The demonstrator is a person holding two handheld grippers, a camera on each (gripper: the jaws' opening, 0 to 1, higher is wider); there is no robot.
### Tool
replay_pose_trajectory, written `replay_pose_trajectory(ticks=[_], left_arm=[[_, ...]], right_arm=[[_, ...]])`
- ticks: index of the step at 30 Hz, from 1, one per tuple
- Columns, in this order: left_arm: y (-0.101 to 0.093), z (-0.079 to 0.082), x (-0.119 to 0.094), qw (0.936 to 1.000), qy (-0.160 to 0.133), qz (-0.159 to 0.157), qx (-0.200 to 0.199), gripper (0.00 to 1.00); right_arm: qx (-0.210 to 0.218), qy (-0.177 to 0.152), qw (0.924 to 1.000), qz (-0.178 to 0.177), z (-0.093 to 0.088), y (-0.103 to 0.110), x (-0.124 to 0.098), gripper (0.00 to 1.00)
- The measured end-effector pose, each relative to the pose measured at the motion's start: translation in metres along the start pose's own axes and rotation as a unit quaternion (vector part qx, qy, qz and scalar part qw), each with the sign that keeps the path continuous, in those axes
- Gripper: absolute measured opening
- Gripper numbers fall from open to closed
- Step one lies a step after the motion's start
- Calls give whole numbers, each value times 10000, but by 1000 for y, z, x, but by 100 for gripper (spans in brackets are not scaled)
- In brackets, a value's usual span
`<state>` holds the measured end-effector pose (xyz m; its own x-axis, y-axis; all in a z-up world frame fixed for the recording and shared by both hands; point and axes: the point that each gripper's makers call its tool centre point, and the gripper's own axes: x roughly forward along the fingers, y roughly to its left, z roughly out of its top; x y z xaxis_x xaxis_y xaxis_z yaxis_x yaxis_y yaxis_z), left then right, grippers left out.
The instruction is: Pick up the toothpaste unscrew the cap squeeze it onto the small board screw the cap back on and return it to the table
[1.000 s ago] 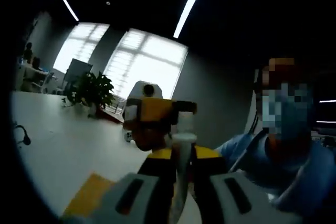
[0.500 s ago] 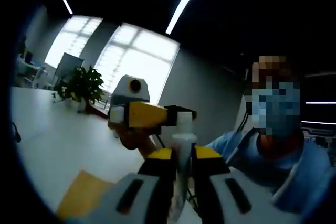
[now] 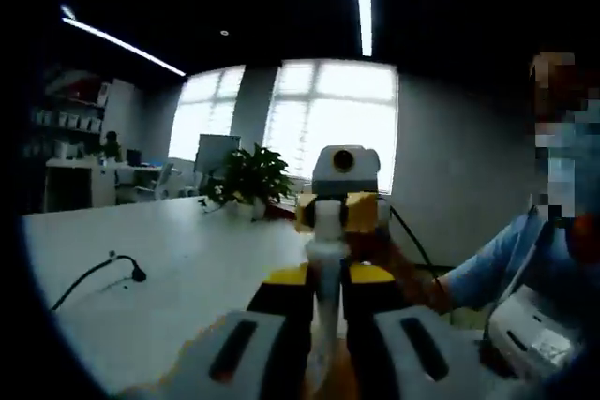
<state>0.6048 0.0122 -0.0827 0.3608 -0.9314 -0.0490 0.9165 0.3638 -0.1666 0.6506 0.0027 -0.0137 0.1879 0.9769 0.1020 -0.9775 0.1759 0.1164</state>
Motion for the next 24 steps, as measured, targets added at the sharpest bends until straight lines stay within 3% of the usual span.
replay_pose_trajectory(ticks=[1,2,3,5,7,8,9,10,14,17,19,21,24], left_arm=[[15,-8,0,9981,174,552,-216,10],[24,-10,0,9964,169,825,-107,10],[28,-11,2,9955,121,939,78,10],[33,-12,3,9944,11,1055,-77,10],[33,-8,4,9946,-131,1018,-180,10],[33,-8,6,9949,-121,994,-159,10],[31,-9,7,9953,-99,957,-111,10],[30,-6,7,9956,-165,923,44,11],[32,-3,7,9926,-157,959,732,12],[30,-1,10,9933,-201,875,734,20],[29,-8,14,9947,-70,788,663,25],[30,-16,16,9944,91,830,646,18],[28,-17,17,9940,101,851,686,11]], right_arm=[[-21,171,9987,-482,-6,-12,1,10],[-61,205,9955,-925,-9,-22,2,10],[-109,208,9928,-1176,-10,-27,2,10],[-719,368,9816,-1729,-8,-34,0,10],[-1129,408,9716,-2040,-2,-37,-4,10],[-1300,498,9674,-2114,-1,-37,-7,10],[-1452,578,9643,-2136,-25,6,19,10],[-1472,539,9641,-2143,-32,23,28,10],[-1233,466,9676,-2156,-37,28,28,10],[-946,366,9733,-2057,-40,27,27,10],[-776,301,9770,-1961,-39,28,27,10],[-658,186,9798,-1878,-35,31,26,11],[-754,281,9779,-1930,-38,31,25,11]])
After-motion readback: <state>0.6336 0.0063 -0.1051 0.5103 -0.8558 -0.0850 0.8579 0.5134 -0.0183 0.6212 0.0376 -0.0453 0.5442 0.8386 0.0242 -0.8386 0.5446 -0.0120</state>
